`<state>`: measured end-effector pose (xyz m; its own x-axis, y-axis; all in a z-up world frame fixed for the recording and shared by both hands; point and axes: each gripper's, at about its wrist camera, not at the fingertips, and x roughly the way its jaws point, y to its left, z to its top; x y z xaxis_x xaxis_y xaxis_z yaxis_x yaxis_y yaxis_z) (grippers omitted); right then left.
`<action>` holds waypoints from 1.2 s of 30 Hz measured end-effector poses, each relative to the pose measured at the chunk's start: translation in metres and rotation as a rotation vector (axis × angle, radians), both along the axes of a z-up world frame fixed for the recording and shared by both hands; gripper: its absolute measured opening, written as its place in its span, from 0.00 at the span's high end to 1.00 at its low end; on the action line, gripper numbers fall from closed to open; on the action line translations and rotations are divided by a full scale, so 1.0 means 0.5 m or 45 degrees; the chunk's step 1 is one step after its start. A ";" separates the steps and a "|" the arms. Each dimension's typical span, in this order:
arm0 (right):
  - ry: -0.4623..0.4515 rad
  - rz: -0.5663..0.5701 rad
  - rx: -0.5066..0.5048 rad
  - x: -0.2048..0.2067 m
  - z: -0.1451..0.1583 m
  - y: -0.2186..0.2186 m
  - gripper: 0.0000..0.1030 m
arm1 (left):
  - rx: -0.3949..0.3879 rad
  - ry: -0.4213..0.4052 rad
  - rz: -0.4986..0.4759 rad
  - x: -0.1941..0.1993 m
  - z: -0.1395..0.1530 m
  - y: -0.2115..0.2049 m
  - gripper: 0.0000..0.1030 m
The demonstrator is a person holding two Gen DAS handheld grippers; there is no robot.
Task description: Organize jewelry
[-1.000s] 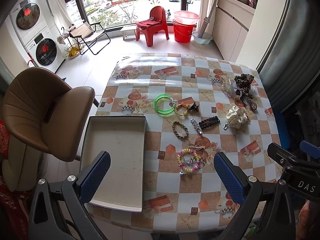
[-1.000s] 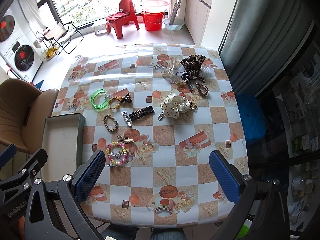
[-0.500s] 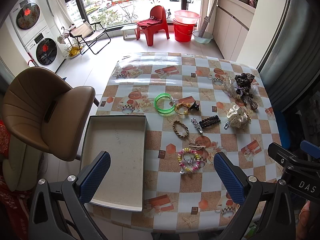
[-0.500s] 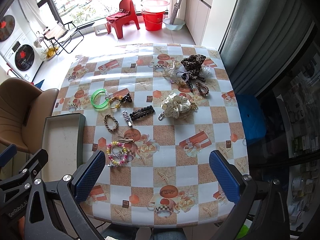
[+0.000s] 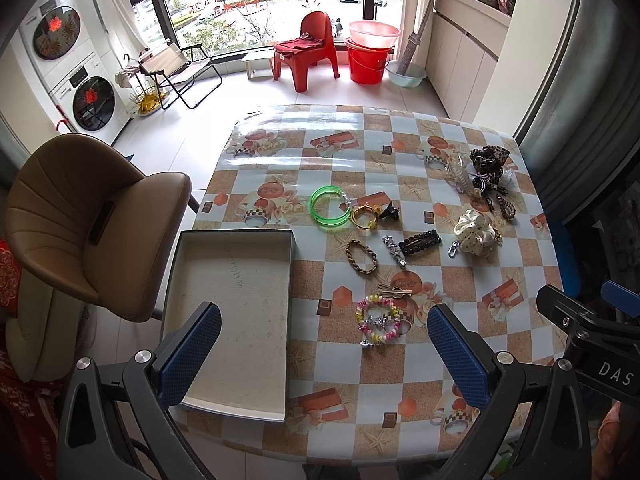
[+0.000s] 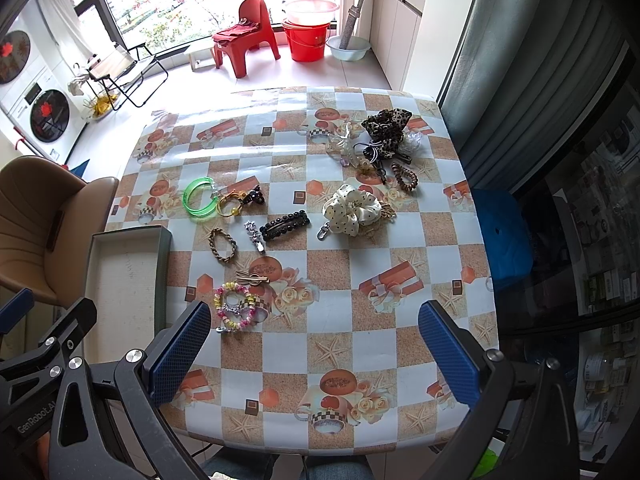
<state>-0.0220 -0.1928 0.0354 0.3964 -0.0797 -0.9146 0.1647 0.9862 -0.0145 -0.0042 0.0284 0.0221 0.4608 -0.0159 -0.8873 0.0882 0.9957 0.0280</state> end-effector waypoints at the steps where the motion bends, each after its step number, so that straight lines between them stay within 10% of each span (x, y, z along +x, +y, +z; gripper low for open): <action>1: 0.000 0.000 0.001 0.000 0.000 0.001 0.00 | 0.000 0.000 0.000 0.000 0.000 0.000 0.00; 36: 0.033 -0.024 0.028 0.012 -0.030 -0.005 0.00 | -0.034 0.088 -0.010 0.031 -0.041 0.016 0.00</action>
<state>-0.0159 -0.1955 0.0202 0.3714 -0.0665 -0.9261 0.1828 0.9832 0.0027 0.0111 0.0366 0.0016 0.3985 -0.0431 -0.9162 0.0969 0.9953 -0.0047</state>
